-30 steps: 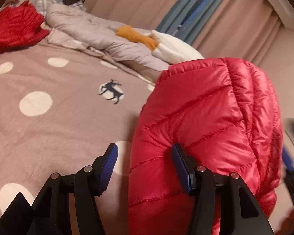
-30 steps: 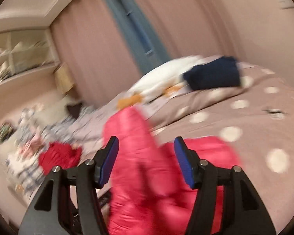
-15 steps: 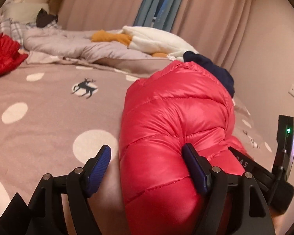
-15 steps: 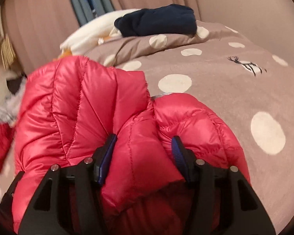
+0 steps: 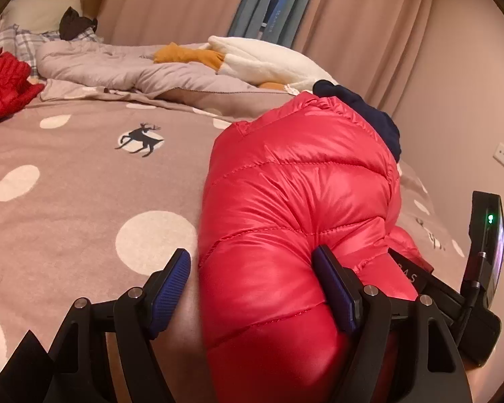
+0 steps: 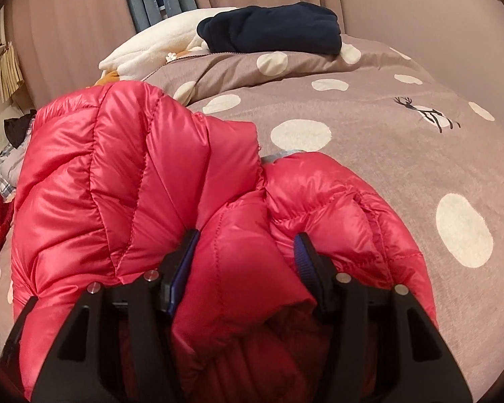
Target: Fold large clothes
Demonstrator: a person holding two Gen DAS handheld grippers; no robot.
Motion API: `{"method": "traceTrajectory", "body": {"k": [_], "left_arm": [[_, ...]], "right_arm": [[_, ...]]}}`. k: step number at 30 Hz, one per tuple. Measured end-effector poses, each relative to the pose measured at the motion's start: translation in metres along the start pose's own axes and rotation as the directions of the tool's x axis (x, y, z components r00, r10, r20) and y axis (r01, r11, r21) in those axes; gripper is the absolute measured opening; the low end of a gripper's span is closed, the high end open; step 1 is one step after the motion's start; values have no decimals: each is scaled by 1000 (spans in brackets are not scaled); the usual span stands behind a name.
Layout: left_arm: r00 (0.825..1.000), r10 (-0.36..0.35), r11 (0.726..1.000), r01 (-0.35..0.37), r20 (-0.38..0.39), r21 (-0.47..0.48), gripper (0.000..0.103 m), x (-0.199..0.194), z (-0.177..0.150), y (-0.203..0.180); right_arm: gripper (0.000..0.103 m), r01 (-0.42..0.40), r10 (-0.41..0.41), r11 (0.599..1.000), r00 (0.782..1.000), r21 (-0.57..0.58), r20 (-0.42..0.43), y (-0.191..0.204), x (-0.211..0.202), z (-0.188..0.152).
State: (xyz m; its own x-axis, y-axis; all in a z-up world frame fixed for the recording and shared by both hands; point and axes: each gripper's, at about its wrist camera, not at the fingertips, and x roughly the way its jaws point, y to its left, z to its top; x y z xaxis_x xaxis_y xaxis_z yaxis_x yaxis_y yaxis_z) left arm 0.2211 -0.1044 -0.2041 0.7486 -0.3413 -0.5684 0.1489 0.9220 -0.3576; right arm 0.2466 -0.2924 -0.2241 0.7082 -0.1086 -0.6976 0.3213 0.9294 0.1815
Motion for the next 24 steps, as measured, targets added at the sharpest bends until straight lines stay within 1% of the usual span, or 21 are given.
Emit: {"method": "traceTrajectory", "body": {"k": [5, 7, 10, 12, 13, 14, 15, 16, 17, 18, 19, 20, 21, 22, 23, 24], "left_arm": [[1000, 19, 1000, -19, 8, 18, 77, -1, 0, -4], [1000, 12, 1000, -12, 16, 12, 77, -3, 0, -3], [1000, -9, 1000, 9, 29, -9, 78, -7, 0, 3], [999, -23, 999, 25, 33, -42, 83, -10, 2, 10], [999, -38, 997, 40, 30, -67, 84, -12, 3, 15], [998, -51, 994, 52, 21, -93, 85, -13, 5, 18], [998, -64, 990, 65, 8, -122, 85, -15, 8, 23], [996, -86, 982, 83, -9, -168, 85, -17, 11, 30], [993, -115, 968, 106, -26, -226, 85, -19, 15, 38], [989, -142, 955, 129, -31, -268, 85, -22, 19, 45], [985, -169, 938, 154, -23, -310, 85, -25, 21, 52], [980, -197, 913, 185, 6, -364, 86, -32, 24, 62], [979, -201, 900, 195, 24, -389, 92, -36, 26, 68], [978, -203, 890, 203, 42, -408, 97, -40, 28, 75], [978, -200, 887, 204, 53, -415, 102, -43, 30, 81], [979, -197, 887, 200, 50, -416, 102, -43, 31, 86]], "right_arm": [[54, 17, -17, 1000, 1000, -8, -1, 2, 3, 0], [54, 14, -14, 1000, 1000, -3, 3, 1, 2, -1], [59, 12, -12, 1000, 1000, 25, 21, -2, -4, -2], [64, 14, -15, 999, 1000, 44, 26, -3, -9, -2], [67, 14, -17, 998, 999, 67, 41, -5, -17, -3], [77, 18, -22, 996, 998, 87, 51, -7, -23, -5], [89, 14, -21, 992, 998, 122, 52, -11, -31, -6], [93, 1, -8, 989, 999, 147, 49, -14, -36, -7], [96, -29, 20, 983, 999, 181, 51, -19, -47, -7], [97, -51, 39, 978, 997, 201, 63, -24, -58, -6], [97, -54, 38, 976, 996, 209, 80, -26, -69, -5], [99, -40, 20, 978, 995, 206, 98, -28, -80, -4], [103, -11, -13, 981, 993, 194, 119, -29, -91, -2], [103, 55, -81, 986, 984, 159, 159, -28, -107, -1], [102, 100, -124, 986, 975, 132, 186, -27, -116, 0], [102, 142, -162, 984, 963, 109, 213, -27, -123, 1]]}}
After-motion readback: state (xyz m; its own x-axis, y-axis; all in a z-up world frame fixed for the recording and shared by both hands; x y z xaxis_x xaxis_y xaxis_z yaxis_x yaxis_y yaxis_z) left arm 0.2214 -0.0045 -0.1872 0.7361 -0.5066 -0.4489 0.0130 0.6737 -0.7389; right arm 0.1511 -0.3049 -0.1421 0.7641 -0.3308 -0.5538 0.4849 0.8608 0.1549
